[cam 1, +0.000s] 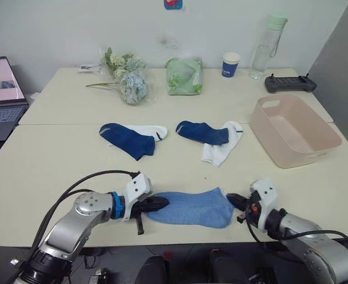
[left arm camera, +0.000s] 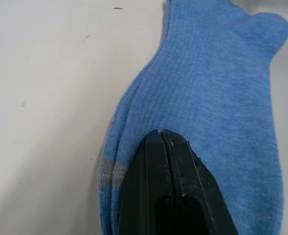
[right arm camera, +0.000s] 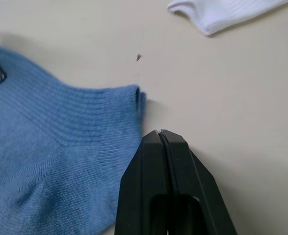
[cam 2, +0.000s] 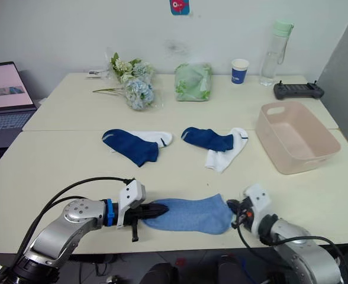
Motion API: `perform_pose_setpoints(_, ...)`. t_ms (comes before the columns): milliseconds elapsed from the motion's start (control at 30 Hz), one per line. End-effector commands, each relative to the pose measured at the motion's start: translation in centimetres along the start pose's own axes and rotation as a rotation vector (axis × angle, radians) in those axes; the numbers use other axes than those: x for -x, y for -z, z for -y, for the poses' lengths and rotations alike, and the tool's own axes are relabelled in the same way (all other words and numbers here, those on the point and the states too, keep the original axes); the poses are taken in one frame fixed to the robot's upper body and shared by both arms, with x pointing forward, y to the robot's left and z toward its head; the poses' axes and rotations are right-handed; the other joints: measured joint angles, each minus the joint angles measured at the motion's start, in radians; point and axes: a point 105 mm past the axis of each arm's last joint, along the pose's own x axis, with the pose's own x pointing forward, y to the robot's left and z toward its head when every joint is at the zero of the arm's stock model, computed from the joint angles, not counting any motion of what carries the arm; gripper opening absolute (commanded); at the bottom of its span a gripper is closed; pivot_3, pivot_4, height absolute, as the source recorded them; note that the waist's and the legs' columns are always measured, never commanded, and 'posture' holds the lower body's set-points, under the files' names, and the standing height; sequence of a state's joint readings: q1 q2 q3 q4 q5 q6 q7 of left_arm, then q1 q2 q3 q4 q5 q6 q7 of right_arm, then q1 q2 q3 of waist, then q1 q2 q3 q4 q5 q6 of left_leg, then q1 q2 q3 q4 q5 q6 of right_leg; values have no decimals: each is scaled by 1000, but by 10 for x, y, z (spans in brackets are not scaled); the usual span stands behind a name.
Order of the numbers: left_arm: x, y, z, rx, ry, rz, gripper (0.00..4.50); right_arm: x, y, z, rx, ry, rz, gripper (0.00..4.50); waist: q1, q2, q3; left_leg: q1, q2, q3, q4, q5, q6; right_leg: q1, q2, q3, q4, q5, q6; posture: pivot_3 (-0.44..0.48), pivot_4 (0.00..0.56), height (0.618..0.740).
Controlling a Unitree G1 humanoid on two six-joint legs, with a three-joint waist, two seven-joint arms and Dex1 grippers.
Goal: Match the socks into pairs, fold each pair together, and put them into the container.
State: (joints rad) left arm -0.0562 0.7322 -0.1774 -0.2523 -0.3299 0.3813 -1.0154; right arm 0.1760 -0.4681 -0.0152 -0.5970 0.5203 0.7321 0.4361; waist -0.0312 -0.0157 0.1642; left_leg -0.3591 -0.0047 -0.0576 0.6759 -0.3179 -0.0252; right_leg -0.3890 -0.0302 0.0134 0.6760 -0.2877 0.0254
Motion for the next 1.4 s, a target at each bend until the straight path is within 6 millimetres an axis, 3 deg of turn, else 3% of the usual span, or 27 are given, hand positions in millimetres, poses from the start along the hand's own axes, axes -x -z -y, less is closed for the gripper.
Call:
perform_pose_setpoints(33,4,-3,10,-24,60,9,0,7,-31,-15,26,-66,118,24,1,1,1,0,0,0,0,0,0,0,0,0,0,0,0,0,150,740)
perform_pose_setpoints(167,10,-16,8,20,64,73,0,14,-35,-17,14,-46,129,24,4,1,1,-1,0,-1,0,0,0,0,0,-1,0,0,0,0,150,740)
perform_pose_setpoints(267,7,-18,12,-26,96,74,0,23,-33,-14,7,1,124,619,7,1,1,-2,0,-1,0,0,0,0,0,-1,0,0,0,0,150,740)
perform_pose_setpoints(600,-26,-20,25,-75,108,129,0,22,-5,-23,38,24,-10,3953,6,1,1,-2,-1,0,0,0,0,0,0,-1,0,0,0,0,150,740)
perform_pose_setpoints(900,-28,-12,12,-72,44,105,0,11,25,-21,48,81,-135,3953,6,0,0,-1,-1,0,1,0,0,0,0,-1,-1,0,0,0,150,740)
perform_pose_setpoints(1000,-26,-9,13,-59,40,95,0,9,29,-22,52,73,-150,3328,5,0,0,-1,-1,0,0,0,0,0,0,-1,0,0,0,0,150,740)
perform_pose_setpoints(1300,-19,-20,10,-3,-16,139,0,9,22,-19,80,65,-121,159,4,-1,-1,-1,0,-1,0,0,0,0,0,-1,0,0,0,0,150,740)
perform_pose_setpoints(1400,-18,-23,9,-2,-23,149,0,10,13,-14,82,66,-90,28,5,-1,-1,-1,0,-1,0,0,0,0,0,-1,0,0,0,0,150,740)
